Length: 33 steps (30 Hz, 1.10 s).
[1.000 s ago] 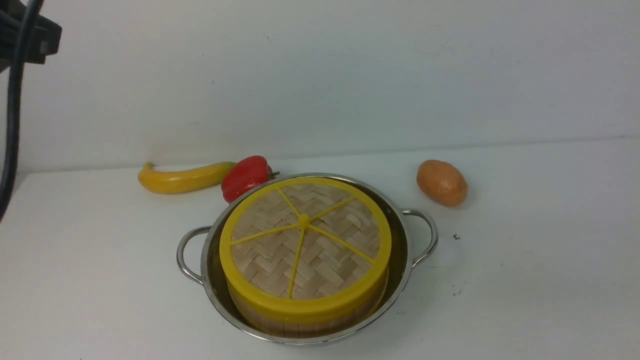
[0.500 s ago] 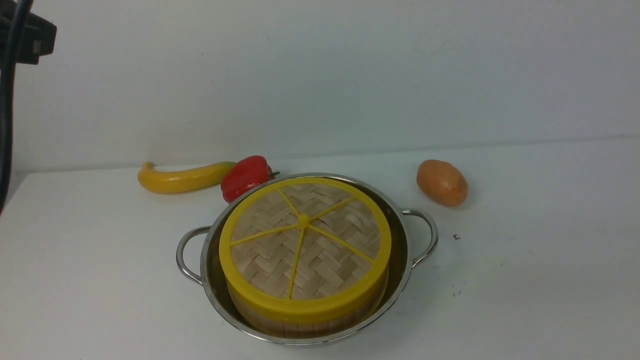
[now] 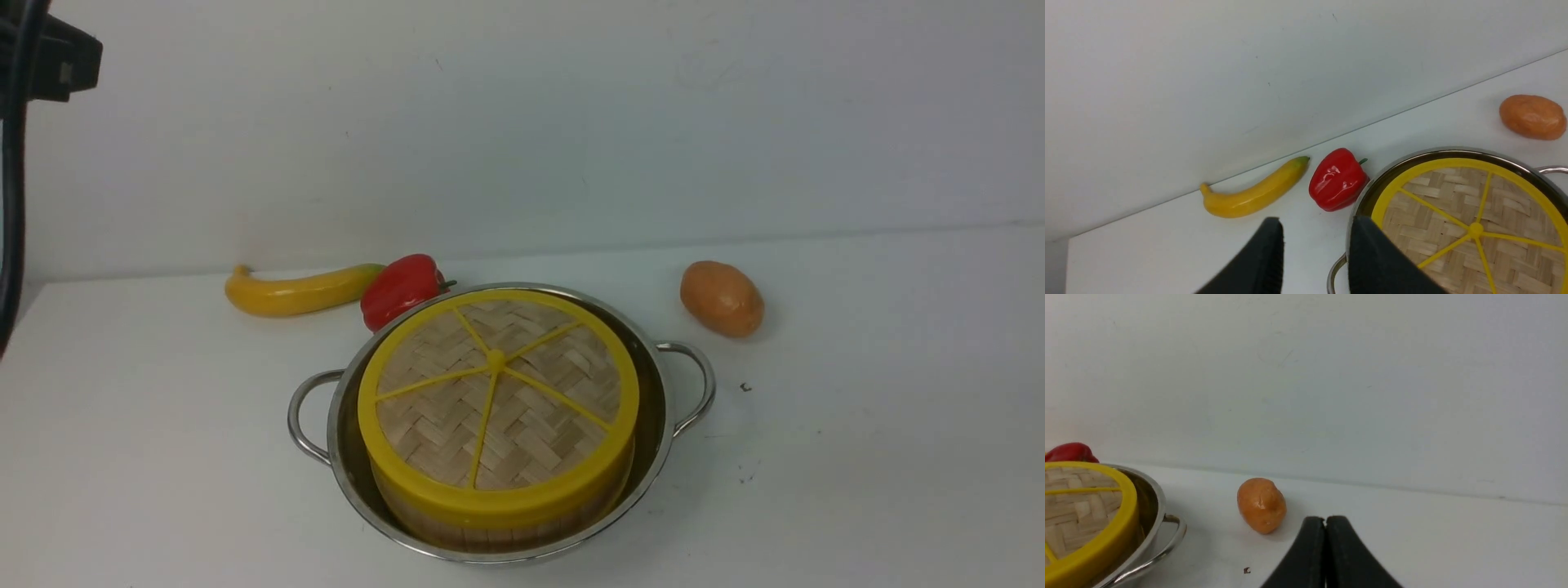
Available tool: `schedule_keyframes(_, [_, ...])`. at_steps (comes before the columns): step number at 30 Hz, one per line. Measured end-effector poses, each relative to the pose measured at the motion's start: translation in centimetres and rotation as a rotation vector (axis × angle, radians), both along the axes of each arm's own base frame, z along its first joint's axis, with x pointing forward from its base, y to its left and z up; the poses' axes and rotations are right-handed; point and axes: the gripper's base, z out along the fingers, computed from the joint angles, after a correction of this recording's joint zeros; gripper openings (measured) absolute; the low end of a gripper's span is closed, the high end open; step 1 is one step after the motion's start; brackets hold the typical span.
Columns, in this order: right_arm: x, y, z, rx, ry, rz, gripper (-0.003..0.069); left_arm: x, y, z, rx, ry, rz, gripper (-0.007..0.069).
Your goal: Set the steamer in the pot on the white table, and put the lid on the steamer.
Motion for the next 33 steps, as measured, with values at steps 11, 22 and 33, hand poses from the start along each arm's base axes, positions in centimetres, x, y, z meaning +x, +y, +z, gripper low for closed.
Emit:
schedule_keyframes(11, [-2.4, -1.8, -4.7, 0.093, -0.002, -0.236, -0.0006, -0.1, -0.4, 0.0, -0.051, 0.01, -0.028, 0.0221])
schedule_keyframes(22, [-3.1, -2.2, -6.5, 0.129, 0.061, -0.308, 0.0002, -0.1, -0.6, 0.0, -0.067, 0.013, -0.037, 0.0221])
schedule_keyframes(33, [-3.3, -2.4, -7.2, 0.13, 0.128, -0.335, 0.0013, -0.1, -1.2, 0.2, -0.142, 0.017, -0.08, 0.0228])
